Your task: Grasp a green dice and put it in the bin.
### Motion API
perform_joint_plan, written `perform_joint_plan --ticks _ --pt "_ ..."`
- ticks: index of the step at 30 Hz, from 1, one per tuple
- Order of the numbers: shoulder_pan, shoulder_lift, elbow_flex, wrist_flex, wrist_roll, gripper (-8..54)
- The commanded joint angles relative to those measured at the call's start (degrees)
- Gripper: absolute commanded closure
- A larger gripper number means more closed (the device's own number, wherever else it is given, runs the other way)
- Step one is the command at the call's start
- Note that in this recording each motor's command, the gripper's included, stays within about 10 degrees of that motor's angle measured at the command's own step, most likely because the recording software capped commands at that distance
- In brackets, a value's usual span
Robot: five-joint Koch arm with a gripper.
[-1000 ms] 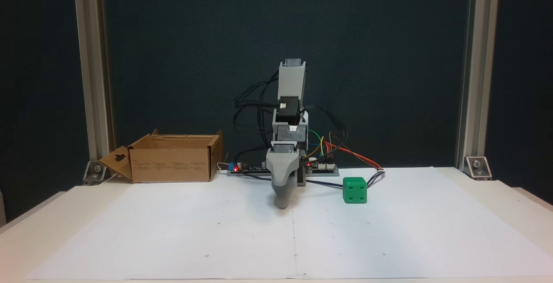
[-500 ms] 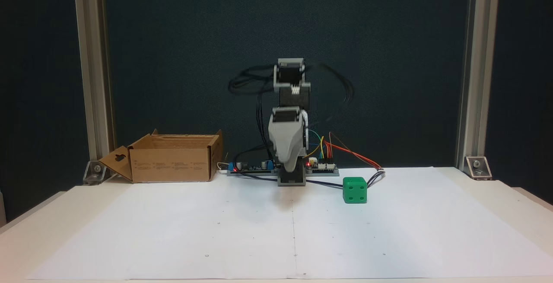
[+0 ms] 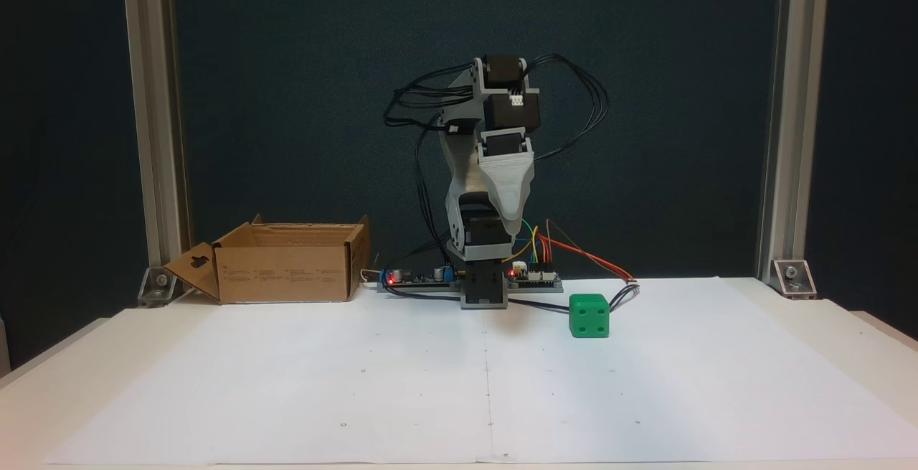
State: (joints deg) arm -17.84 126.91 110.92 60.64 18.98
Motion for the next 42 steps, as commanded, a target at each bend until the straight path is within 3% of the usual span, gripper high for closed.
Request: perform_joint_plan --ticks 1,25,42 --pt "-1.23 -0.7 -4.13 0.18 5.36 2.4" --pt "-20.92 -19.6 -12.92 0.53 20.13 1.8" --pt "-27.86 -19.78 -12.92 0.88 25.75 2.4"
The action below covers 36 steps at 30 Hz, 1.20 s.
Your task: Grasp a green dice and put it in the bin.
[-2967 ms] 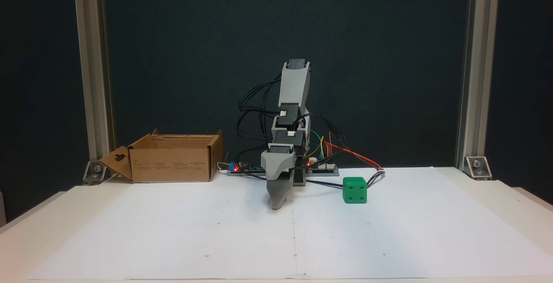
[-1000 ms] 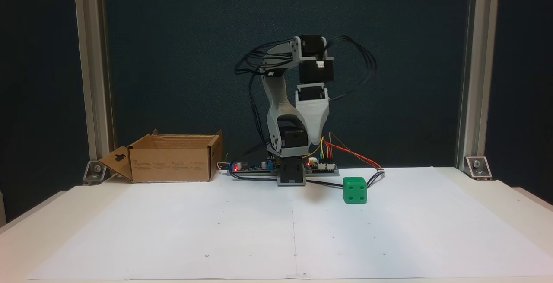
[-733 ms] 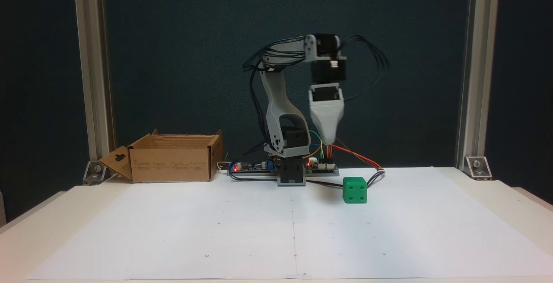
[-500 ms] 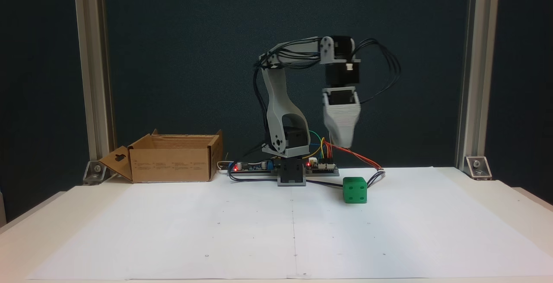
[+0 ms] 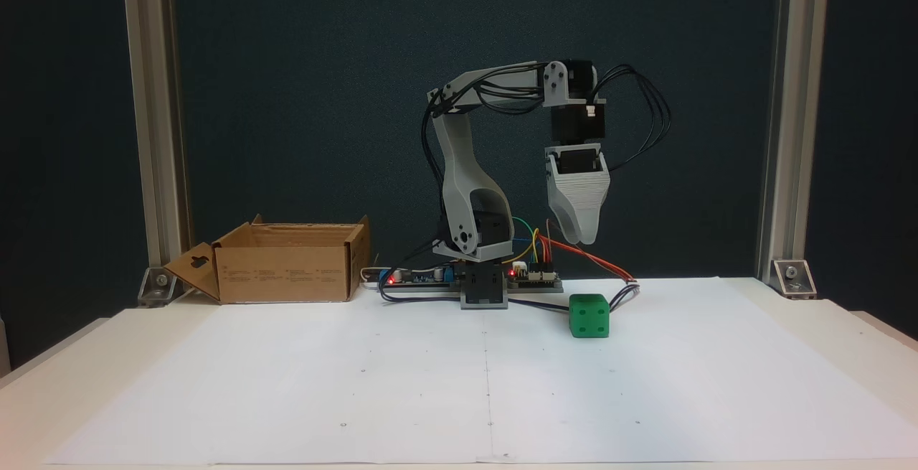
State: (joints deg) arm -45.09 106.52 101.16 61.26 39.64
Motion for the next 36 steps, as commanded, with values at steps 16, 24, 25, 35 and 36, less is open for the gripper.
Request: perform_joint_plan --ticks 16,24,25,35,36 --pt "-1.14 8.26 -0.97 6.33 7.65 2.5" --pt "-1.23 9.93 2.11 5.71 7.65 2.6" --pt "-1.23 9.14 2.11 5.27 7.65 2.6" --pt "-1.76 -1.05 2.29 2.72 7.65 2.4" --pt "-1.76 -1.23 2.29 2.29 7.65 2.4"
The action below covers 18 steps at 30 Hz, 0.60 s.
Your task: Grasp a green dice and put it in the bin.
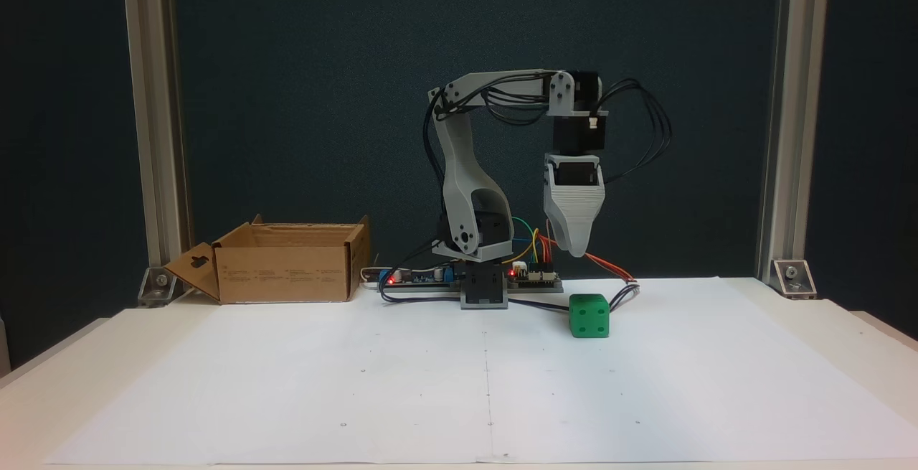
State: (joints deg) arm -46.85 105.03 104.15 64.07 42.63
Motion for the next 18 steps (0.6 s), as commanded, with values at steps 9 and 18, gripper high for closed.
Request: perform_joint_plan --ticks 9,18 --pt "-1.76 -4.92 -0.62 -4.31 4.66 2.4" --pt "-3.52 -8.96 1.23 -12.04 5.98 3.4"
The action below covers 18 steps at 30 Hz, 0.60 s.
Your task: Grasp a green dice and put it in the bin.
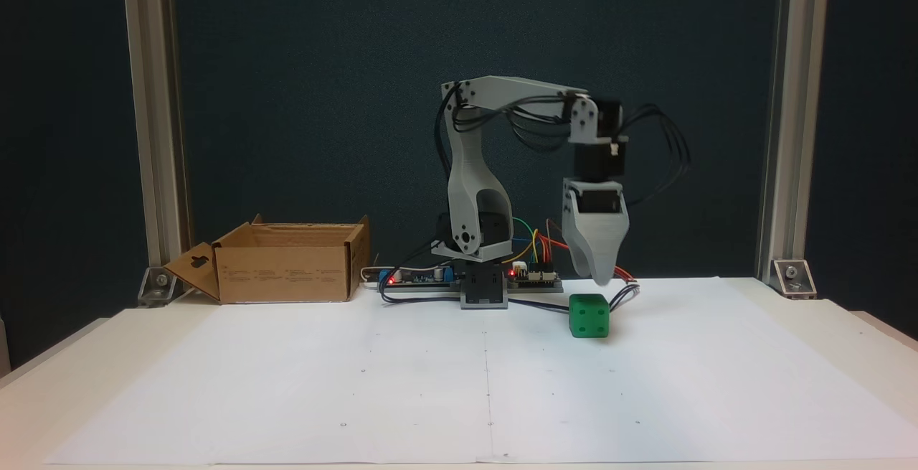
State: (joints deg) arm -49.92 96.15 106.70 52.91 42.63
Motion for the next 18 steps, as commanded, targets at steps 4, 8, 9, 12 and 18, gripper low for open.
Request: perform_joint_plan --ticks 4,8,9,12,18 --pt "-1.32 -0.97 -1.32 -1.85 8.09 3.3" --pt "-1.32 -0.97 -1.14 -1.49 8.17 3.3" --pt "-1.32 -0.88 -1.05 -1.23 8.17 3.3" --pt "-1.23 -0.88 -0.53 -0.62 8.17 3.0" --pt "-1.41 -0.97 -0.53 -3.6 8.17 1.9"
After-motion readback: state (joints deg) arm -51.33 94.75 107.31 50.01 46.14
